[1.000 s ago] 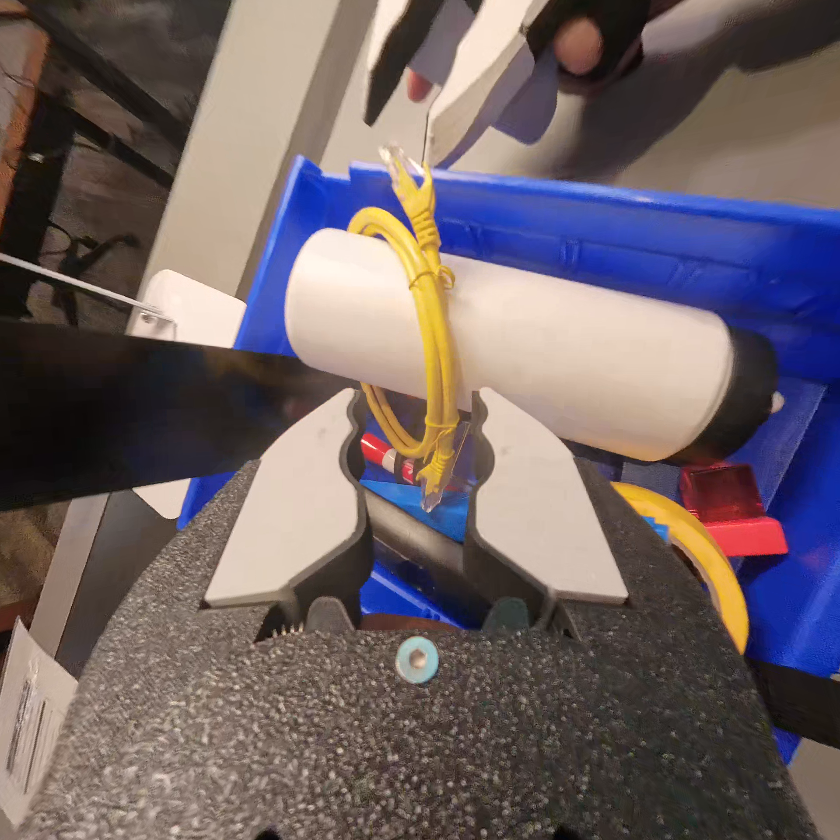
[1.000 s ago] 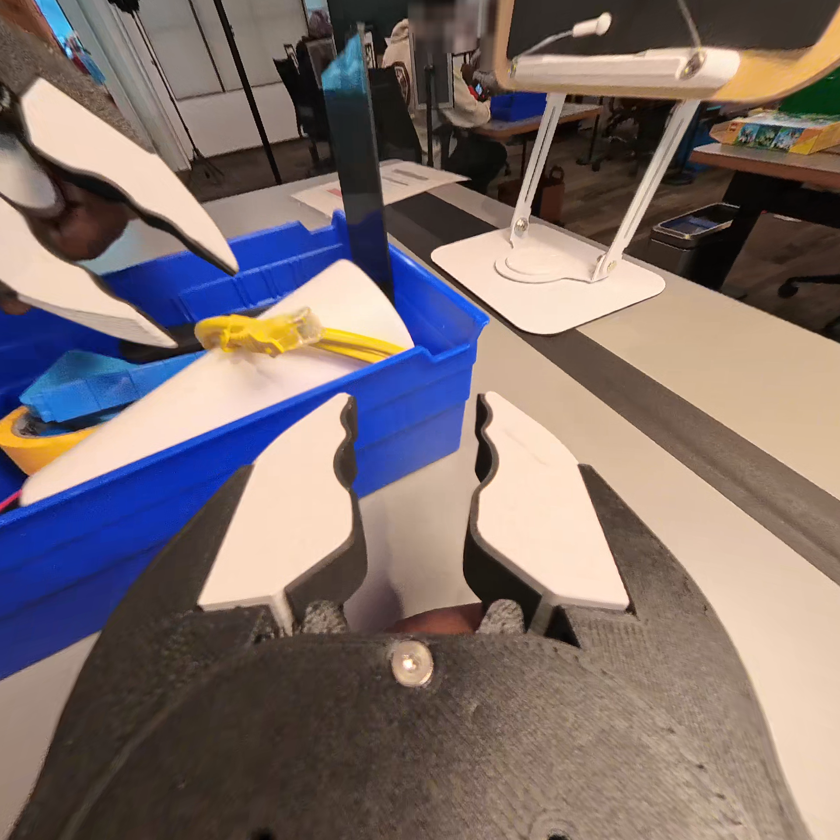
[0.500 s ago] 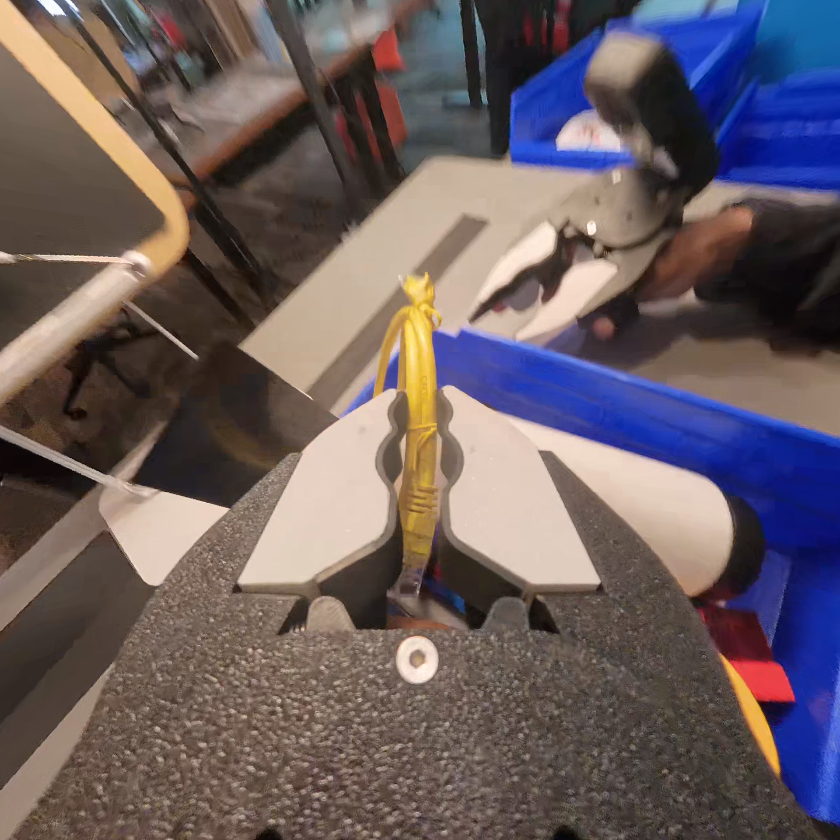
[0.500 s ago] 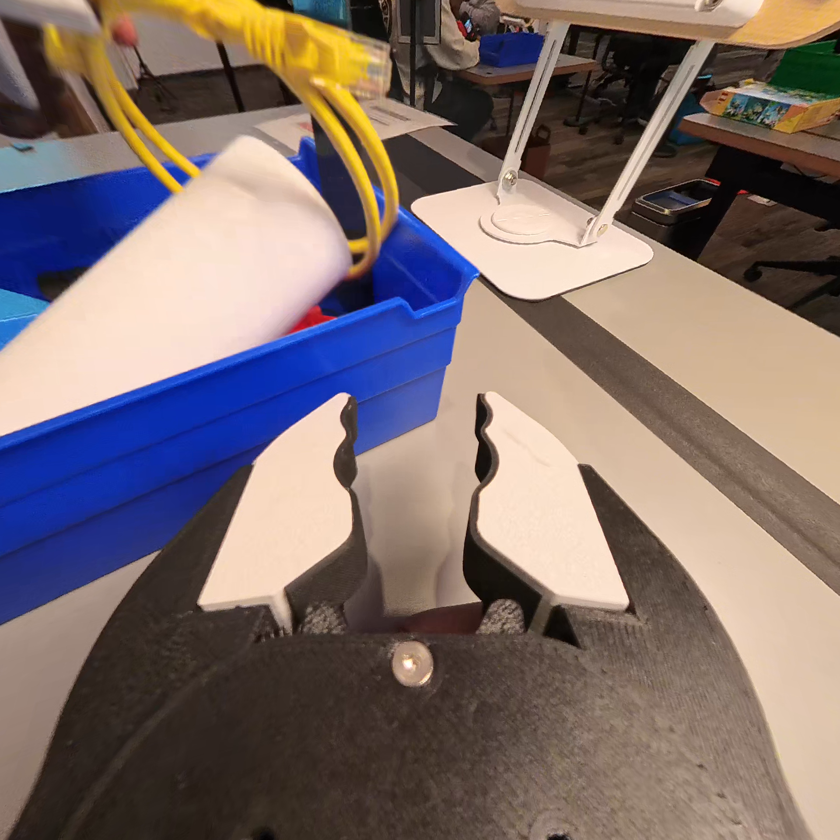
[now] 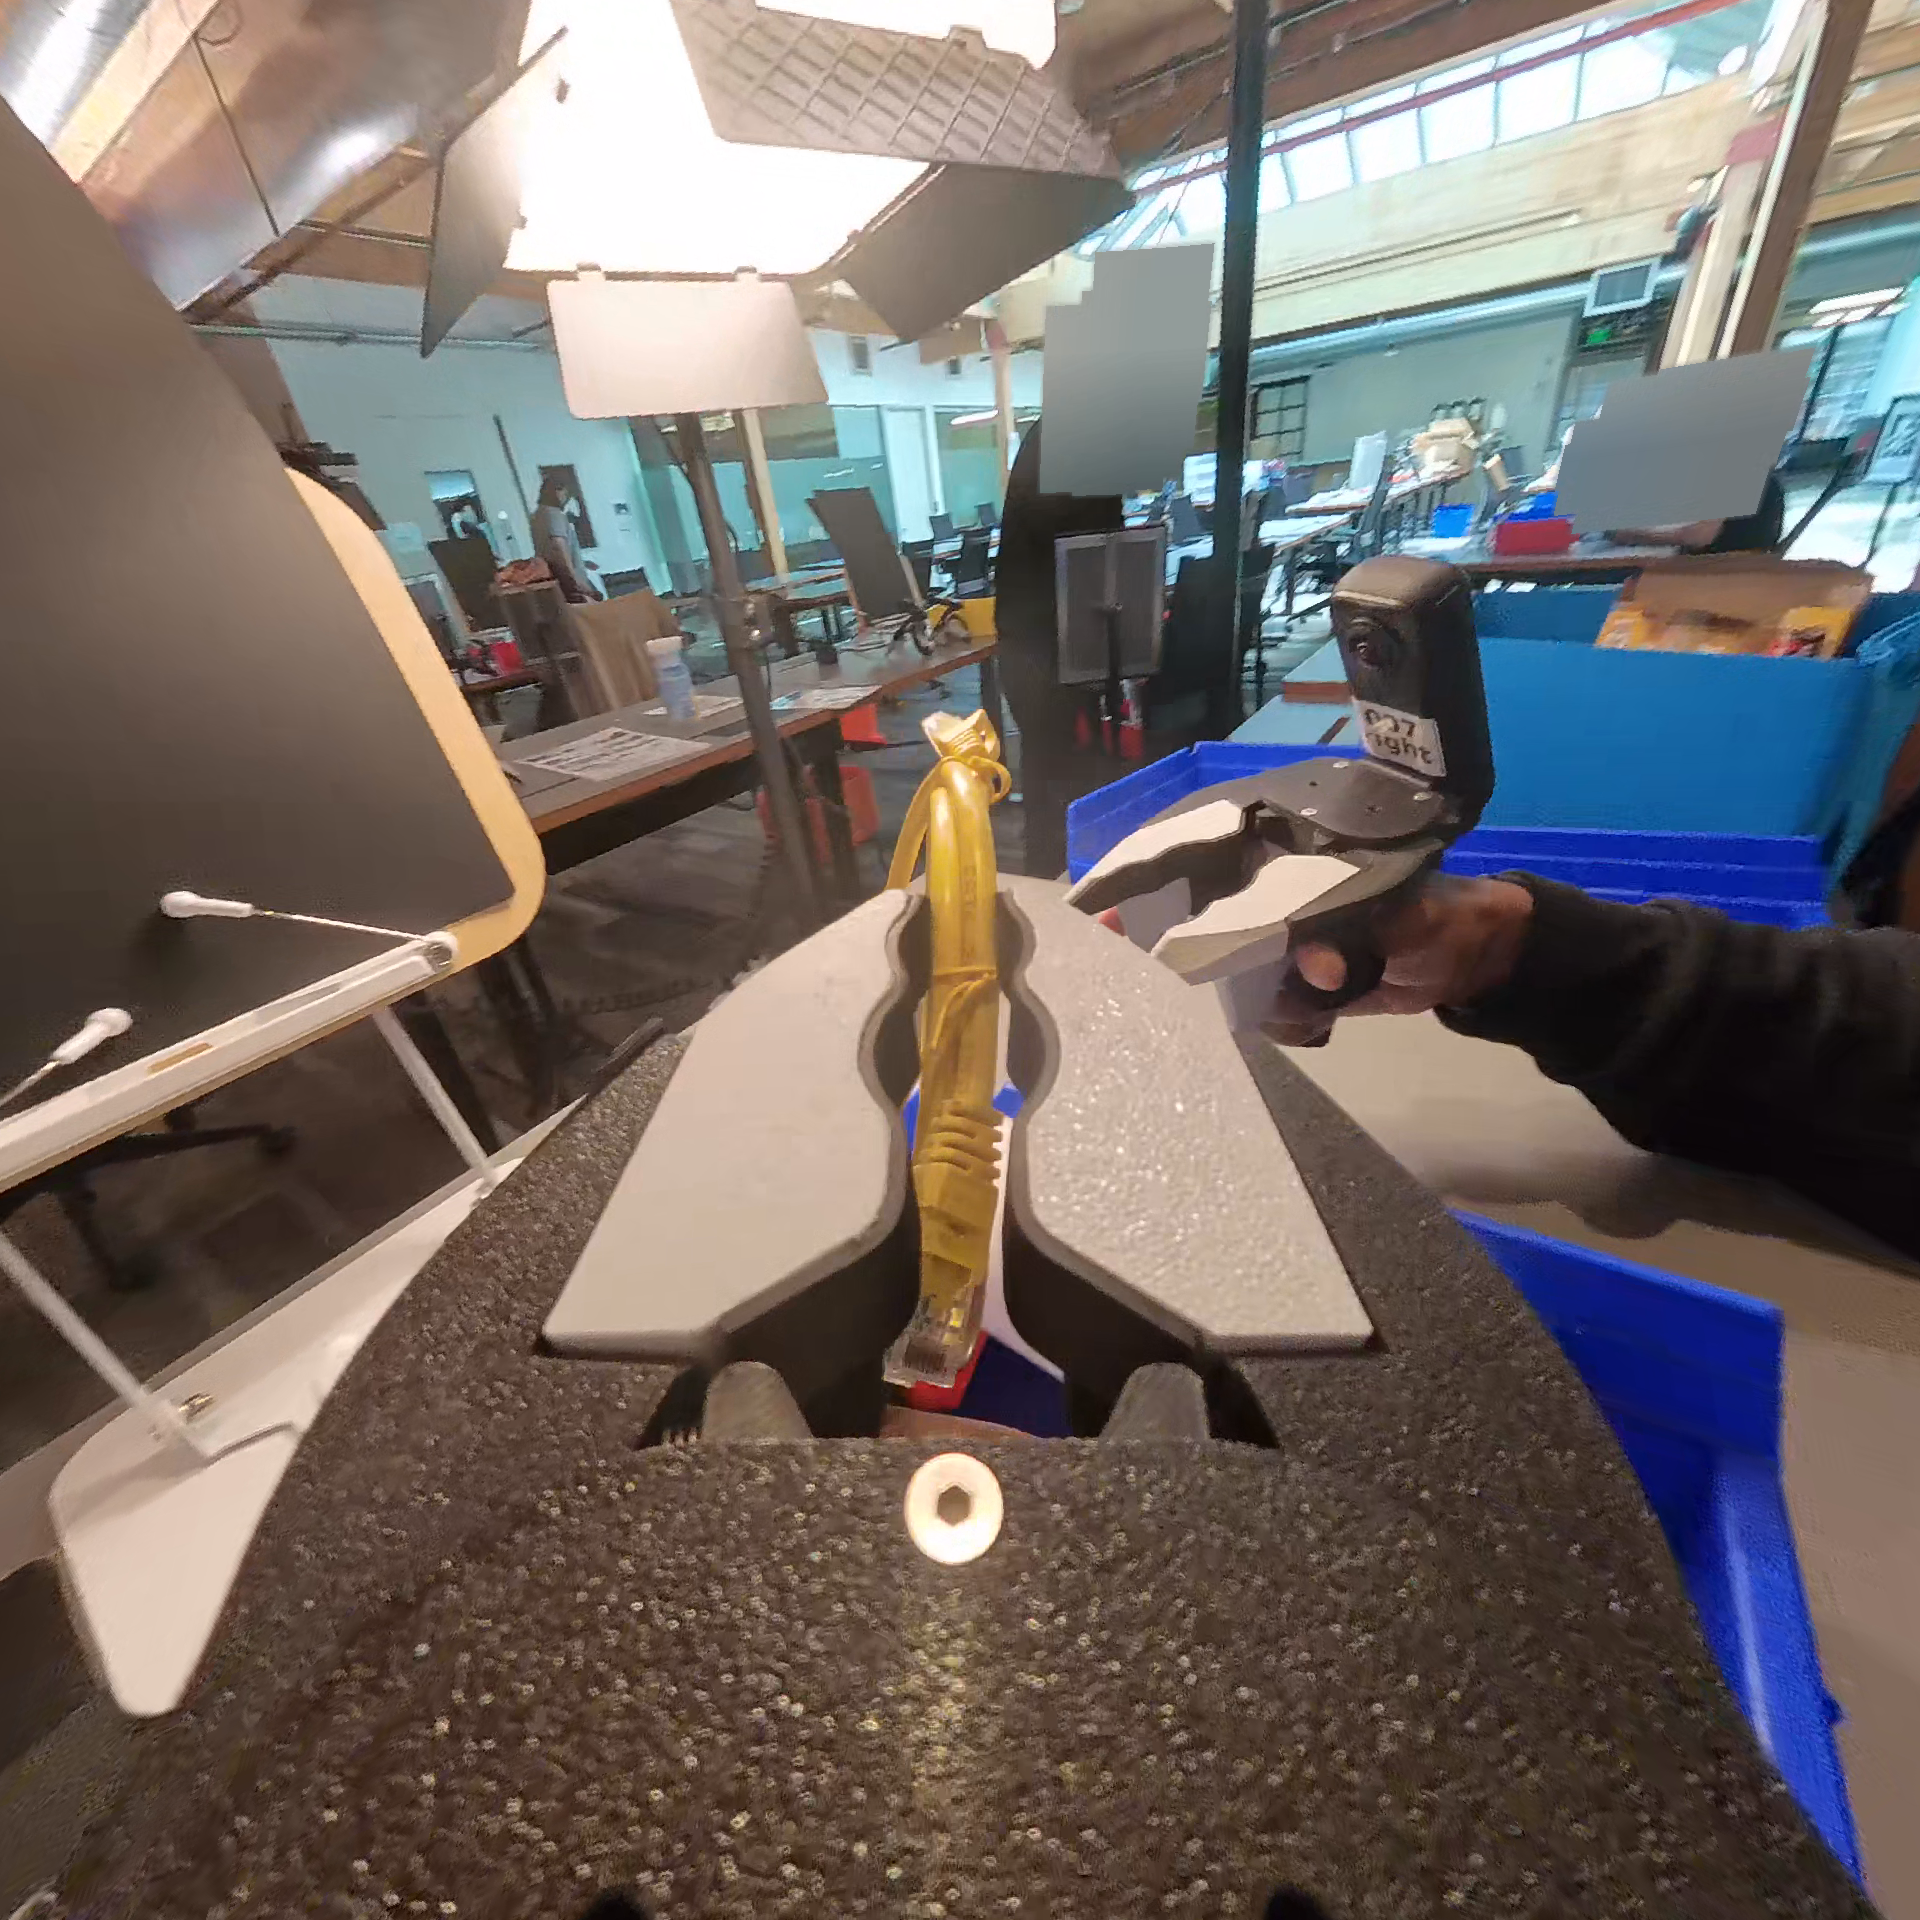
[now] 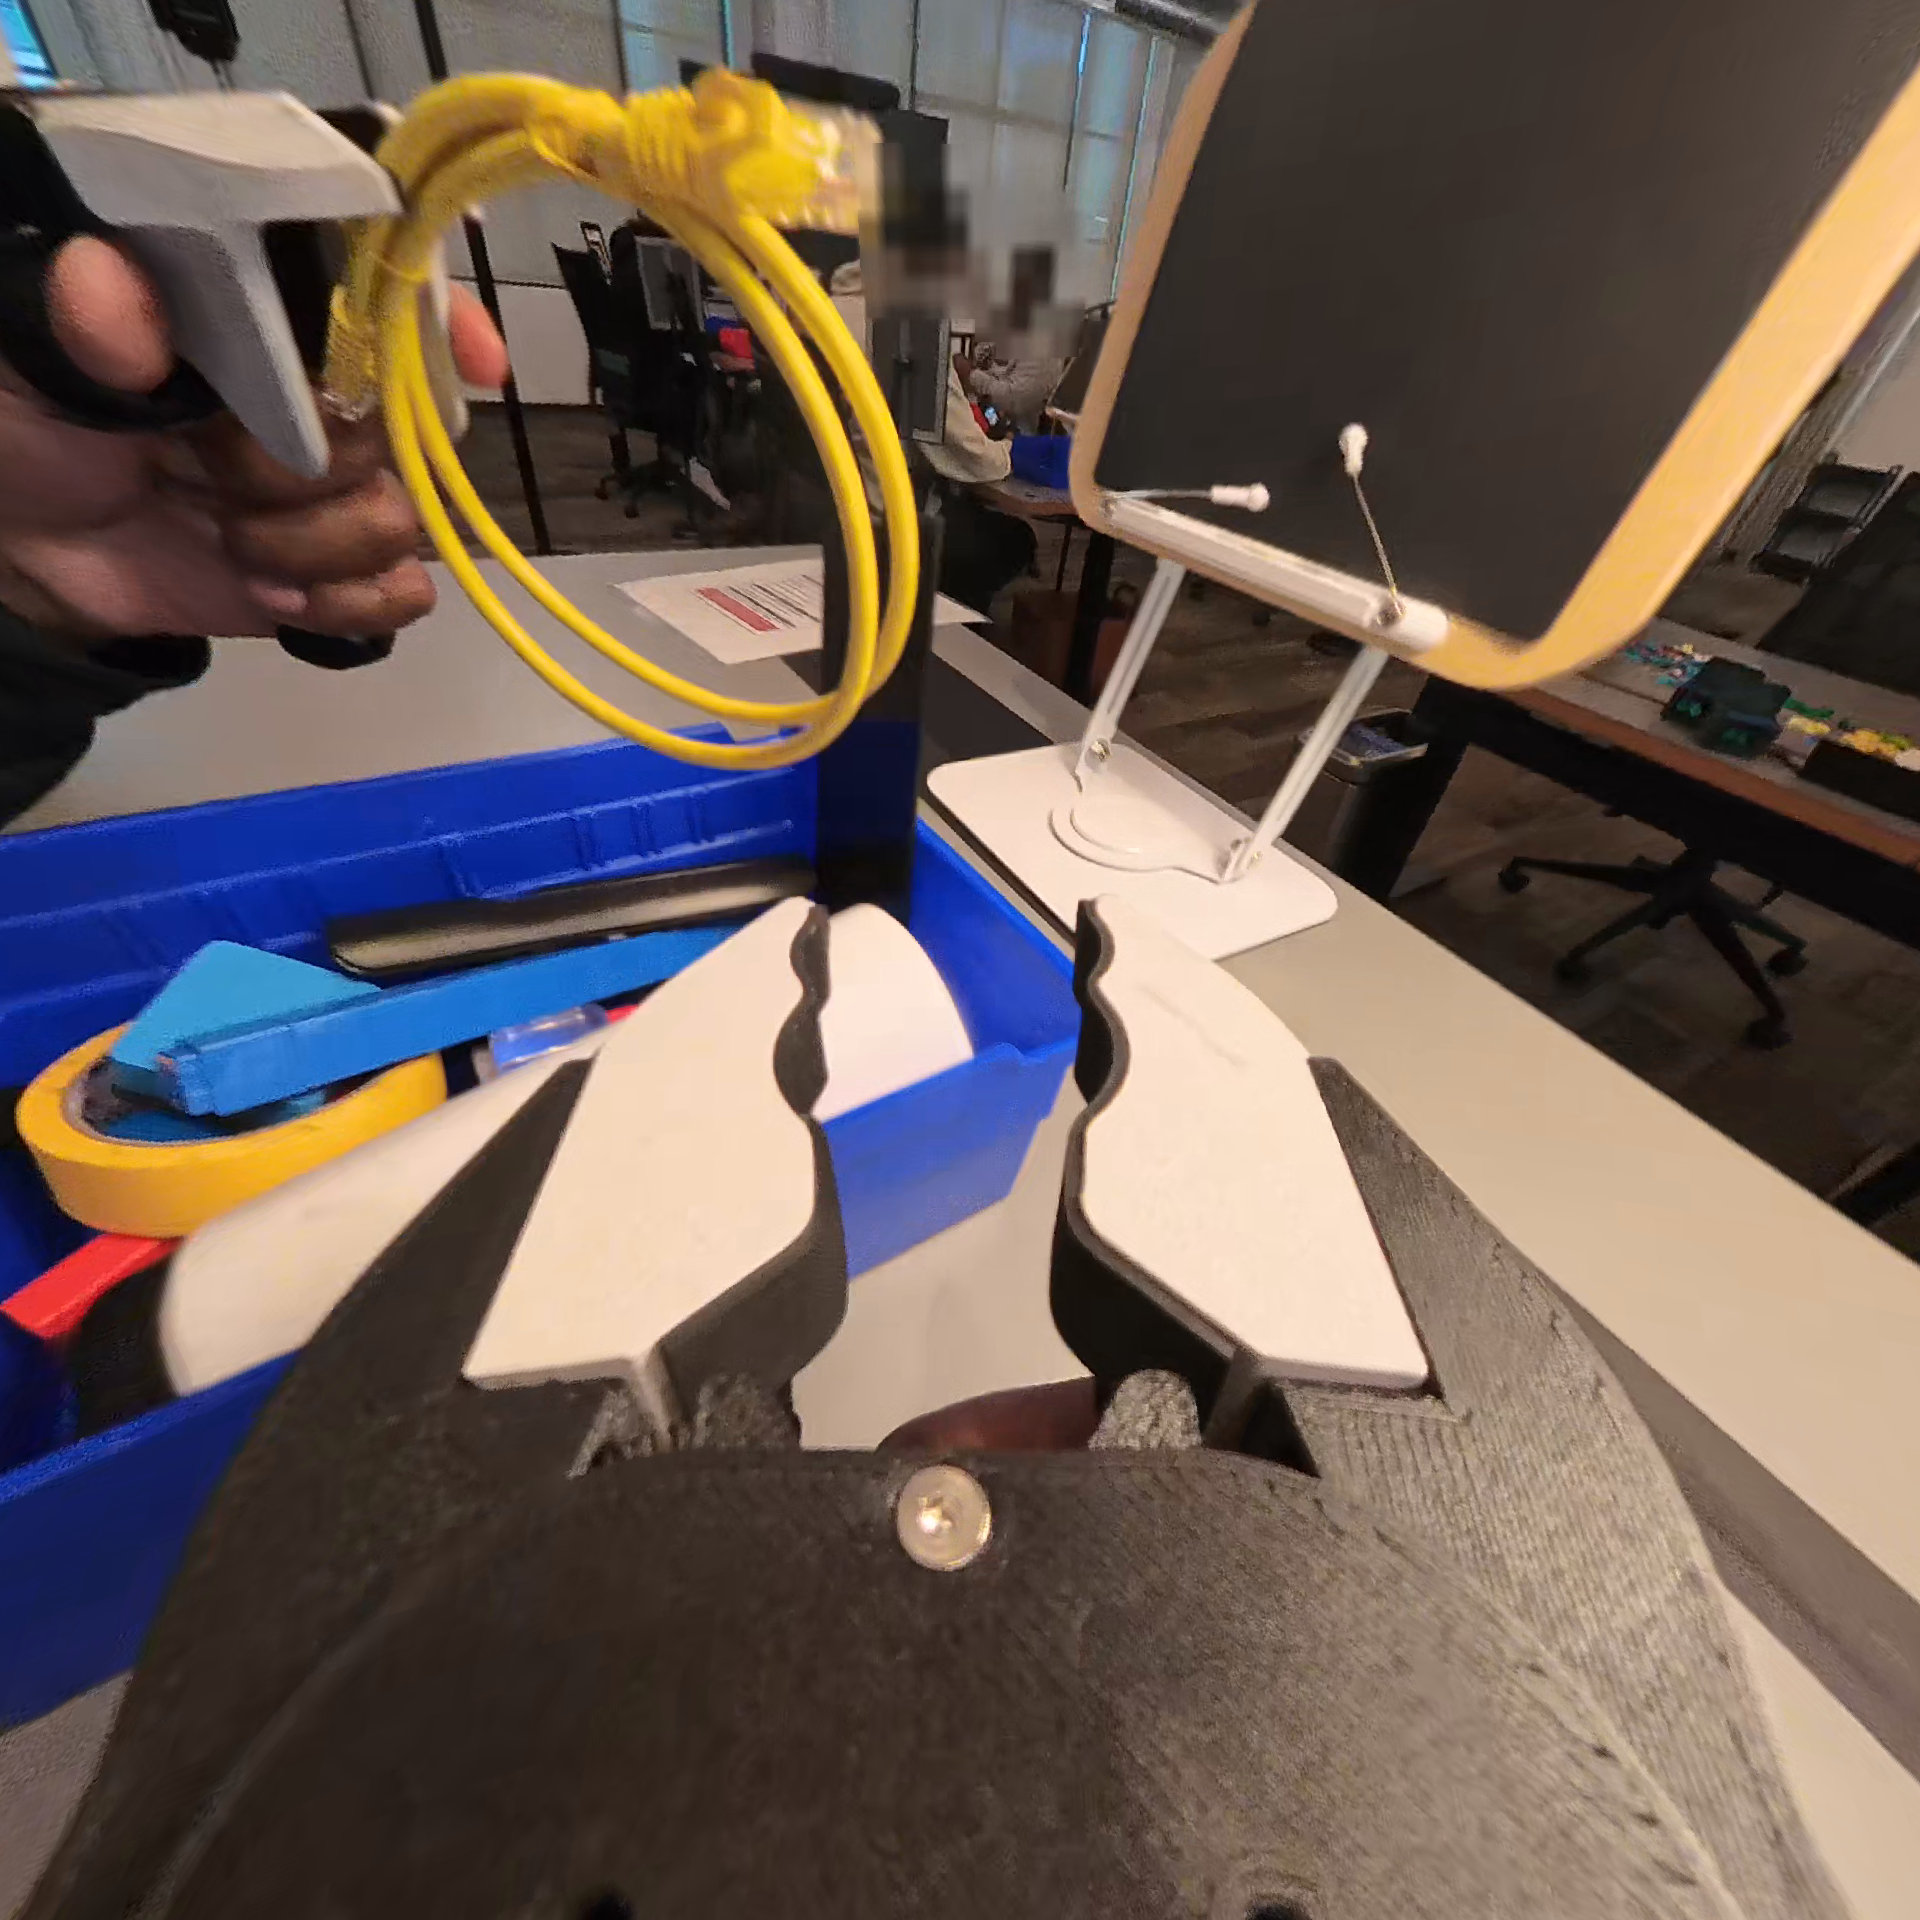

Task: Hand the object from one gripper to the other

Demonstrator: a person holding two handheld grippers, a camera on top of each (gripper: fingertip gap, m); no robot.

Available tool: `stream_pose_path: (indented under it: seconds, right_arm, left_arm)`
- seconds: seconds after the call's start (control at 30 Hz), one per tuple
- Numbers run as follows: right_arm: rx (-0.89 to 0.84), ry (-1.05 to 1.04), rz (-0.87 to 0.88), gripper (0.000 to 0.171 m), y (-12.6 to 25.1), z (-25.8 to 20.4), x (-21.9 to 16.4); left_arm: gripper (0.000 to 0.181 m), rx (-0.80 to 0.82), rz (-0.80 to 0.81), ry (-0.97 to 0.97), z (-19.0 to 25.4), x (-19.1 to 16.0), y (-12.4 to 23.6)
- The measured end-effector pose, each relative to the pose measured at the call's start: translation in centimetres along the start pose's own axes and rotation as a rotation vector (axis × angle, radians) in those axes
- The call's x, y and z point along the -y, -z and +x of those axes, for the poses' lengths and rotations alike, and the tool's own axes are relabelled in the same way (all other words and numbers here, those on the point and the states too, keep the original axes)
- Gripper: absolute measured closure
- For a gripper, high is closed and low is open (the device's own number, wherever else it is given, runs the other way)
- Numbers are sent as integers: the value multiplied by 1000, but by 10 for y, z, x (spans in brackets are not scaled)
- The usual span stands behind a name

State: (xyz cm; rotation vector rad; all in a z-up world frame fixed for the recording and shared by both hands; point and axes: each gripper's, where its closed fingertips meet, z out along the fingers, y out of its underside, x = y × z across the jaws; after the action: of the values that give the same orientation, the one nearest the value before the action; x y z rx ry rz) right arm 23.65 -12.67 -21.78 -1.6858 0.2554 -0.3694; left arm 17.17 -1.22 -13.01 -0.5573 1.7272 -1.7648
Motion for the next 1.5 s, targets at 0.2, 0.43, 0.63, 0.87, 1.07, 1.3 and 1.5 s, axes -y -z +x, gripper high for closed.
stream_pose_path:
  seconds: [0.2,0.43,0.63,0.87,1.07,1.3,1.5]
  right_arm:
    - [2,109,-17,112,-16,-43,39]
    - [47,111,3,135,-33,-86,56]
    - [-167,86,131,171,-27,-69,79]
    - [-401,230,183,170,-25,-54,86]
    - [-447,298,178,170,-32,-48,77]
    - [-380,314,176,133,-33,-42,66]
    - [-384,606,146,123,-40,-66,67]
  left_arm:
    - [168,-247,53,140,36,18,9]
    - [168,-391,107,153,59,35,24]
    - [163,-388,97,90,54,33,32]
    - [133,-311,83,107,33,-4,11]
    - [169,-225,37,-67,24,-37,-2]
    - [172,-116,-4,270,-11,-38,-3]
    - [172,65,38,439,-44,-33,4]
